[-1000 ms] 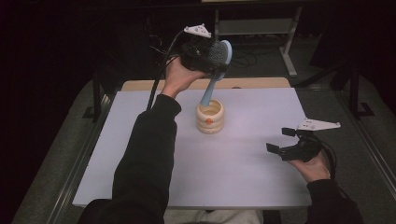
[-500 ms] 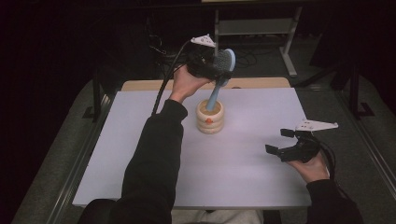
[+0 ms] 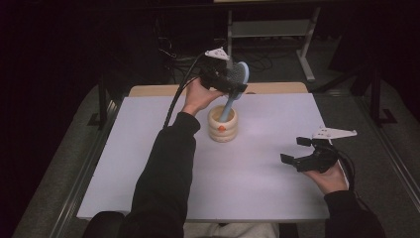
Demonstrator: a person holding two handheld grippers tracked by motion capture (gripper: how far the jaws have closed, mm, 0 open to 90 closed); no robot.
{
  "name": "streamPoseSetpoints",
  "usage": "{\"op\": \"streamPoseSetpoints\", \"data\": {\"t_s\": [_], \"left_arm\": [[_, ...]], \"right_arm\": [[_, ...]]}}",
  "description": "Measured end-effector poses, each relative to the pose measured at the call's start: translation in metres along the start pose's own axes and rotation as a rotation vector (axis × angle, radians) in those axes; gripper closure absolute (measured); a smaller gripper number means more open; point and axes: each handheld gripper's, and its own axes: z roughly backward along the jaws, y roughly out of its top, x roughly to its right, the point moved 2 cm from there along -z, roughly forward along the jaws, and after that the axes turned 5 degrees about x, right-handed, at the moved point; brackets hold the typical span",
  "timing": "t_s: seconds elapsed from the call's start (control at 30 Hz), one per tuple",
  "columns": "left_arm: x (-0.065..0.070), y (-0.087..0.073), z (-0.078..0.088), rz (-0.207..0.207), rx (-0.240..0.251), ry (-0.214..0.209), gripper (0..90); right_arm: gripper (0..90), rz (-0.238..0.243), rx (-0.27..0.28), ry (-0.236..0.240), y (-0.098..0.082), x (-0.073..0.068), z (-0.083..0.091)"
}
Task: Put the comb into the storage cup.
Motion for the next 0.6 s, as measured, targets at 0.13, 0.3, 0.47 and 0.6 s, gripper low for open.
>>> {"op": "streamPoseSetpoints", "data": {"t_s": [0.13, 0.3, 0.47, 0.6], "left_arm": [[0.001, -0.006, -0.004, -0.003, -0.009, -0.004, 20.0], [0.000, -0.015, -0.010, 0.005, -0.029, -0.003, 20.0], [0.000, -0.020, -0.014, 0.003, -0.047, -0.006, 20.0], [0.001, -0.025, -0.018, 0.005, -0.051, -0.010, 19.9]], "right_arm": [[0.0, -0.001, -0.008, 0.002, -0.001, 0.000, -0.003], [0.0, -0.002, -0.005, 0.002, -0.001, 0.000, -0.002], [0.0, -0.003, -0.005, 0.003, 0.000, 0.000, -0.002], [0.0, -0.005, -0.002, 0.002, 0.000, 0.000, -0.001]]}}
